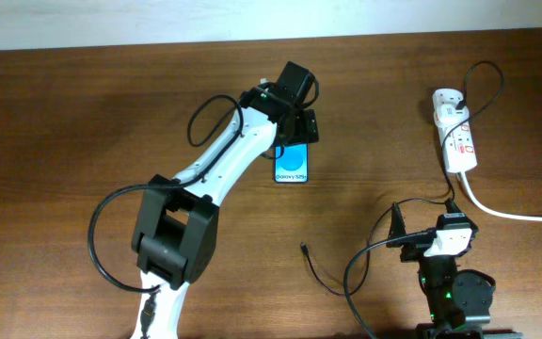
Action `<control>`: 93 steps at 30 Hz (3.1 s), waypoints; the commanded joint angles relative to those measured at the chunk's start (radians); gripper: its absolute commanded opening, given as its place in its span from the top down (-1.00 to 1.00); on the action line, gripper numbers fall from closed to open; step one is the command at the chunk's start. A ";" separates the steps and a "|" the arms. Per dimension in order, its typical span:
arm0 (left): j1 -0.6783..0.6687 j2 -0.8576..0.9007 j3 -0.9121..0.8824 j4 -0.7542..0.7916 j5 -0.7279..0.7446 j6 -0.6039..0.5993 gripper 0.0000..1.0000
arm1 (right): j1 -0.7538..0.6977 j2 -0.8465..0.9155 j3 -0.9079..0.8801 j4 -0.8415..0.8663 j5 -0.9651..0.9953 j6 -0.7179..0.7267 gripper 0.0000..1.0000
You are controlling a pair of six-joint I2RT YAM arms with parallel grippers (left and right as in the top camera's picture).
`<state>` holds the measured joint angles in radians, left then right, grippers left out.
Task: Plug charger to phone and switch on socket
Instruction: 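Move the left gripper forward over the blue-screen phone, then lower the left gripper and close it on the phone's sides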
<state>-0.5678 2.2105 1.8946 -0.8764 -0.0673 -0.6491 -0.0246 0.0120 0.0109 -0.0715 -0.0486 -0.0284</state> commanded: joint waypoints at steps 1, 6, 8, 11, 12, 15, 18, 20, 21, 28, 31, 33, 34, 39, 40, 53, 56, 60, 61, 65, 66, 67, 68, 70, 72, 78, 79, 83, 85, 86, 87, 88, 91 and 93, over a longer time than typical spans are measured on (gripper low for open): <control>-0.024 0.018 0.013 0.046 -0.088 -0.013 -0.98 | -0.002 -0.006 -0.005 -0.006 0.005 0.007 -0.97; -0.032 0.092 0.013 0.117 -0.087 0.108 -0.98 | -0.002 -0.006 -0.005 -0.006 0.005 0.007 -0.97; -0.034 0.109 0.013 0.116 -0.088 0.136 -0.98 | -0.002 -0.006 -0.005 -0.006 0.005 0.007 -0.97; -0.034 0.143 0.013 0.107 -0.087 0.136 -0.98 | -0.002 -0.006 -0.005 -0.006 0.005 0.007 -0.97; -0.034 0.146 0.013 0.105 -0.088 0.154 -0.98 | -0.002 -0.006 -0.005 -0.006 0.005 0.007 -0.97; -0.035 0.147 0.010 0.105 -0.079 0.183 -0.98 | -0.002 -0.006 -0.005 -0.006 0.005 0.007 -0.97; -0.035 0.147 0.004 0.103 -0.053 0.183 -0.98 | -0.002 -0.006 -0.005 -0.006 0.005 0.007 -0.97; -0.035 0.148 0.004 0.103 -0.053 0.183 -0.98 | -0.002 -0.006 -0.005 -0.006 0.005 0.007 -0.97; -0.035 0.148 0.004 0.103 -0.053 0.183 -0.99 | -0.002 -0.006 -0.005 -0.006 0.005 0.007 -0.97; -0.035 0.172 0.004 0.072 -0.011 0.183 -0.99 | -0.002 -0.006 -0.005 -0.006 0.005 0.007 -0.97; -0.035 0.200 0.004 0.072 0.001 0.183 -0.98 | -0.002 -0.006 -0.005 -0.006 0.005 0.007 -0.97; -0.035 0.201 0.004 0.071 0.023 0.183 -0.98 | -0.002 -0.006 -0.005 -0.006 0.005 0.007 -0.97; -0.035 0.201 0.004 0.072 0.023 0.183 -0.98 | -0.002 -0.006 -0.005 -0.006 0.005 0.007 -0.97; -0.035 0.201 0.008 0.020 0.020 0.183 -0.92 | -0.002 -0.006 -0.005 -0.006 0.005 0.007 -0.97; -0.035 0.201 0.010 0.018 0.023 0.182 -0.90 | -0.002 -0.006 -0.005 -0.006 0.005 0.007 -0.97; -0.035 0.201 0.162 -0.422 0.110 0.165 -0.75 | -0.002 -0.006 -0.005 -0.006 0.005 0.007 -0.97; -0.035 0.201 0.162 -0.537 0.154 0.166 -0.81 | -0.002 -0.006 -0.005 -0.006 0.005 0.007 -0.97; -0.034 0.201 0.162 -0.541 0.137 0.167 -0.98 | -0.002 -0.006 -0.005 -0.006 0.005 0.007 -0.97; -0.034 0.201 0.162 -0.529 0.115 0.173 -0.98 | -0.002 -0.006 -0.005 -0.006 0.005 0.007 -0.97; -0.032 0.201 0.168 -0.520 0.018 0.221 -0.98 | -0.002 -0.006 -0.005 -0.006 0.005 0.007 -0.97; -0.032 0.201 0.179 -0.520 0.018 0.235 -0.98 | -0.002 -0.006 -0.005 -0.006 0.005 0.007 -0.97; -0.032 0.201 0.198 -0.521 0.018 0.245 -0.98 | -0.002 -0.006 -0.005 -0.006 0.005 0.007 -0.97; -0.032 0.201 0.219 -0.521 0.019 0.254 -0.98 | -0.002 -0.006 -0.005 -0.006 0.005 0.007 -0.97; -0.032 0.201 0.302 -0.520 0.023 0.281 -0.98 | -0.002 -0.006 -0.005 -0.006 0.005 0.007 -0.97; -0.032 0.201 0.336 -0.434 0.023 0.281 -0.98 | -0.002 -0.006 -0.005 -0.006 0.005 0.007 -0.97; -0.010 0.227 0.333 -0.179 -0.012 0.293 -0.98 | -0.002 -0.006 -0.005 -0.006 0.005 0.007 -0.97; -0.008 0.245 0.332 -0.191 -0.008 0.338 -0.98 | -0.002 -0.006 -0.005 -0.006 0.005 0.007 -0.97; -0.002 0.287 0.332 -0.268 0.002 0.430 -0.98 | -0.002 -0.006 -0.005 -0.006 0.005 0.007 -0.97; -0.003 0.297 0.332 -0.276 0.030 0.411 -0.98 | -0.002 -0.006 -0.005 -0.006 0.005 0.007 -0.97; -0.003 0.297 0.332 -0.280 0.018 0.412 -0.98 | -0.002 -0.006 -0.005 -0.006 0.005 0.007 -0.97; 0.000 0.298 0.332 -0.286 0.008 0.412 -0.98 | -0.002 -0.006 -0.005 -0.006 0.005 0.007 -0.97; 0.001 0.299 0.332 -0.291 0.007 0.412 -0.98 | -0.002 -0.006 -0.005 -0.006 0.005 0.007 -0.97; 0.002 0.309 0.332 -0.330 0.007 0.412 -0.98 | -0.002 -0.006 -0.005 -0.006 0.005 0.007 -0.97; 0.002 0.322 0.332 -0.338 0.042 0.411 -0.98 | -0.002 -0.006 -0.005 -0.006 0.005 0.007 -0.97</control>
<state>-0.5747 2.5004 2.2147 -1.2106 -0.0532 -0.2497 -0.0246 0.0120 0.0109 -0.0715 -0.0486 -0.0284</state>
